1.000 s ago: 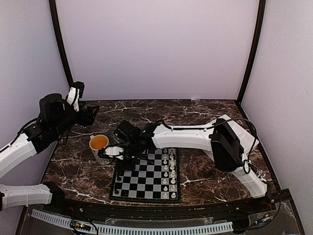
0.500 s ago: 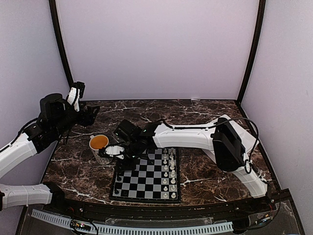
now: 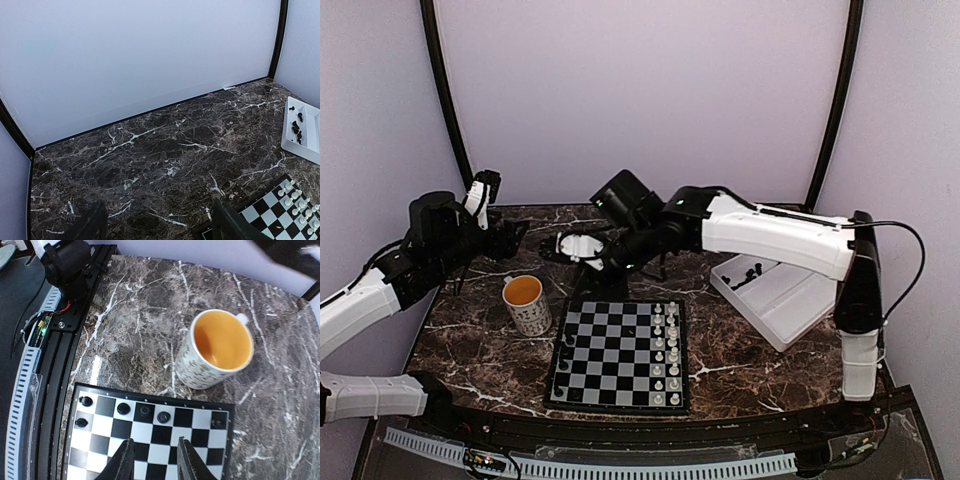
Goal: Set up the chess pieces on the board
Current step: Place the queen at d8, then pick up the pawn from the storage box.
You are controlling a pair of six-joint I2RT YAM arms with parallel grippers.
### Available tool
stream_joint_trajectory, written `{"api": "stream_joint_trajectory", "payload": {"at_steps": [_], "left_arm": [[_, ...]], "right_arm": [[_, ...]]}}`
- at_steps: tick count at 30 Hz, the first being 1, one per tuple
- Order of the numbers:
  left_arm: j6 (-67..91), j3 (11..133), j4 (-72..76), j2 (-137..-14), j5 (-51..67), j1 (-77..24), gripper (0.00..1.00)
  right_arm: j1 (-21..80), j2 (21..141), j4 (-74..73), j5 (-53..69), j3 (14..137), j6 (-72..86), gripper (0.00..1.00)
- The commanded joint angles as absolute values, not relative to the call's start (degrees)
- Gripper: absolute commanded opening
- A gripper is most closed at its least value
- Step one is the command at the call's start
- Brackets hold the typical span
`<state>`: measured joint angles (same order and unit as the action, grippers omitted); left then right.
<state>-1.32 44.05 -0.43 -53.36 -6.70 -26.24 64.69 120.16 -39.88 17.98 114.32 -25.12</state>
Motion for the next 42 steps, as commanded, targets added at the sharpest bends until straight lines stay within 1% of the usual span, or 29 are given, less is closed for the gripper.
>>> {"api": "stream_joint_trajectory", "payload": {"at_steps": [1, 5, 9, 13, 17, 19, 23, 26, 30, 42], "left_arm": [[-2.5, 44.8, 1.1, -54.0, 0.0, -25.9, 0.72], [-1.0, 47.0, 0.5, -56.4, 8.9, -26.1, 0.66], [1.5, 49.9, 0.3, -60.2, 16.0, -26.6, 0.61], [1.8, 54.3, -3.2, -65.1, 19.2, -28.9, 0.56], [2.0, 57.8, -3.7, -69.7, 20.2, -32.4, 0.56], [1.6, 59.6, -4.4, -72.0, 20.4, -34.4, 0.56], [1.1, 62.2, -4.9, -75.3, 20.8, -36.7, 0.56], [1.8, 62.9, -4.3, -76.8, 22.0, -37.3, 0.56], [2.5, 63.9, -3.8, -77.8, 23.5, -37.6, 0.56], [2.5, 64.9, -3.7, -79.8, 24.5, -37.5, 0.55]], "right_arm": [[55.4, 110.5, -41.2, 14.7, 104.2, -27.9, 0.31], [44.4, 103.3, -39.0, 12.9, 93.7, -28.2, 0.31], [31.8, 100.3, -39.1, 11.5, 88.9, -28.7, 0.29], [19.2, 102.0, -39.6, 6.9, 88.6, -29.9, 0.25], [11.7, 108.5, -43.7, 3.1, 93.8, -31.5, 0.21], [9.7, 112.3, -45.4, 0.7, 96.3, -33.0, 0.19], [7.7, 117.4, -46.7, -3.2, 99.5, -34.7, 0.19], [7.3, 121.1, -47.2, -6.3, 101.8, -35.6, 0.20], [6.6, 125.2, -49.0, -7.1, 105.6, -35.8, 0.22], [5.8, 128.6, -50.4, -8.3, 107.8, -36.2, 0.29]]}}
